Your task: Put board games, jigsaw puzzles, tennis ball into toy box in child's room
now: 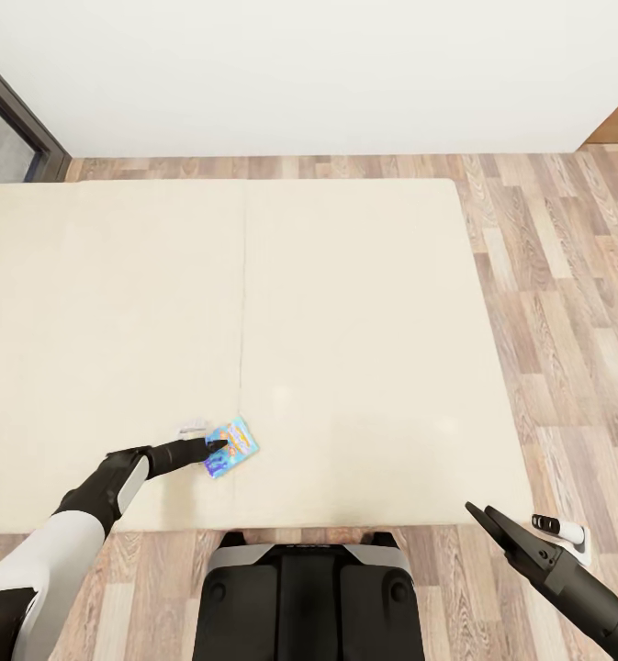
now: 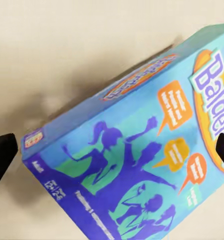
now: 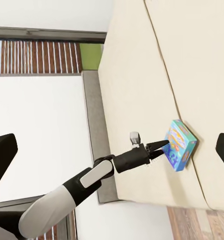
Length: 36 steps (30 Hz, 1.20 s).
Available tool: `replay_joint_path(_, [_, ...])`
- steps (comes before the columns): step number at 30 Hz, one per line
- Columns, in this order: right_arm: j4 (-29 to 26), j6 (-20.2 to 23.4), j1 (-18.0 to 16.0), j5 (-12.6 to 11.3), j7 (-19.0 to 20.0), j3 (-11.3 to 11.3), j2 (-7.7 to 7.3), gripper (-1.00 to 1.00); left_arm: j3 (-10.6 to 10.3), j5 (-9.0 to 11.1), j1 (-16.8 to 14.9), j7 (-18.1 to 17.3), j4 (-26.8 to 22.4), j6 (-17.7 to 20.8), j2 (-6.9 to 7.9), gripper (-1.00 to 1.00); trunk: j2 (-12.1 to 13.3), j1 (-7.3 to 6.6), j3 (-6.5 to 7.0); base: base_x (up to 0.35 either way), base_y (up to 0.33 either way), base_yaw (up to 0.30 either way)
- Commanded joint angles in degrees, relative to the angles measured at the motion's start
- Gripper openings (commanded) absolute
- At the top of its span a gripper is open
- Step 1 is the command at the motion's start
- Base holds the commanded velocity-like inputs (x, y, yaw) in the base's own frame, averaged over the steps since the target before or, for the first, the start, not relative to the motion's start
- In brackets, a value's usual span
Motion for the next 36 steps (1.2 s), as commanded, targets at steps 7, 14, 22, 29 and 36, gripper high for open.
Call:
replay_joint_path(7, [-0.04, 0.35, 0.02, -0.29, -0.07, 0.00, -0.02, 1.00, 0.17, 0.37, 0.00, -0.17, -0.03, 0.43, -0.06, 1.00, -0.08, 0.06, -0.05, 0.088, 0.041, 0.000])
replay_joint_path(14, [-0.05, 0.35, 0.02, -0.29, -0.07, 0.00, -0.02, 1.00, 0.17, 0.37, -0.01, -0.16, -0.03, 0.43, -0.13, 1.00, -0.08, 0.06, -0.05, 0.009, 0.004, 0.000])
replay_joint_path(22, [-0.06, 0.35, 0.02, -0.29, -0.07, 0.00, -0.02, 1.00, 0.11, 0.37, 0.00, -0.15, -0.03, 0.41, -0.15, 1.00, -0.08, 0.06, -0.05, 0.001, 0.000, 0.000])
replay_joint_path(29, [-0.03, 0.35, 0.02, -0.29, -0.07, 0.00, -0.02, 1.00, 0.14, 0.39, 0.00, -0.18, -0.03, 0.41, -0.15, 1.00, -0.08, 0.06, -0.05, 0.000, 0.000, 0.000])
replay_joint_path(36, [-0.01, 0.35, 0.02, -0.29, -0.07, 0.00, -0.02, 1.00, 0.12, 0.38, 0.00, -0.20, -0.03, 0.41, -0.15, 1.00, -0.08, 0.06, -0.05, 0.000, 0.000, 0.000])
